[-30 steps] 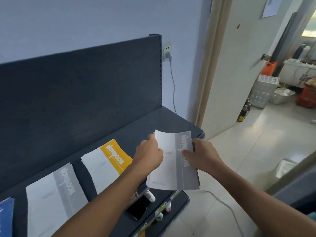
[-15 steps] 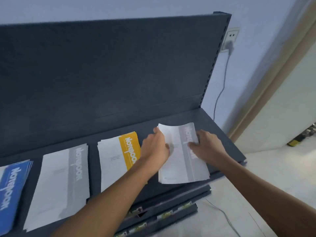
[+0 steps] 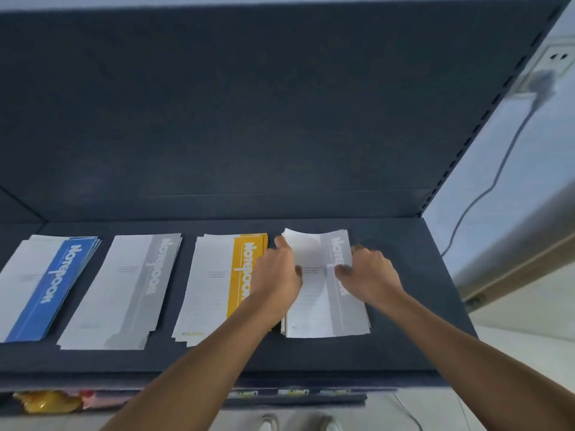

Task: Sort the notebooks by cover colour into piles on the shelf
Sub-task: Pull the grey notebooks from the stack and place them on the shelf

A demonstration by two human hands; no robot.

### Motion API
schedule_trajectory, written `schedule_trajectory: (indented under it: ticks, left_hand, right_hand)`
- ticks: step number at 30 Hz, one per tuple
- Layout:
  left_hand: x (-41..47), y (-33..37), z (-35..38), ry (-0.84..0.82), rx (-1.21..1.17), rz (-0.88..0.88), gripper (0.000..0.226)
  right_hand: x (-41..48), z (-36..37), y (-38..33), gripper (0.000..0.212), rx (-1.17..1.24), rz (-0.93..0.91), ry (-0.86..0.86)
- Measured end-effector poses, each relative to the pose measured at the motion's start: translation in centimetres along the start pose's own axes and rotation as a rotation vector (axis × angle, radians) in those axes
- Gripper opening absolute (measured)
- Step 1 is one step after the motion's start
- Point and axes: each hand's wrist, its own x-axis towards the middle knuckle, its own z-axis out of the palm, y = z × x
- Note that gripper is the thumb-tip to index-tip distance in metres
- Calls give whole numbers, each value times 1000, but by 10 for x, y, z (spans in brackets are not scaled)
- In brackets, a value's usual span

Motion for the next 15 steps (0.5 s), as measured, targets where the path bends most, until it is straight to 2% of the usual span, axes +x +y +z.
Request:
schedule_trajectory:
  ticks: [6,11,15]
  left_hand:
    - [-4,8,12,47,173,30,58]
    - [-5,9,15,63,338,60,67]
    - [-4,8,10,95,311,81,62]
  right_hand:
    - [3,4,6,26,-23,-89,6]
    - [4,7,6,34,-144,-122,44]
    - [5,5,2,36,-224,-128,63]
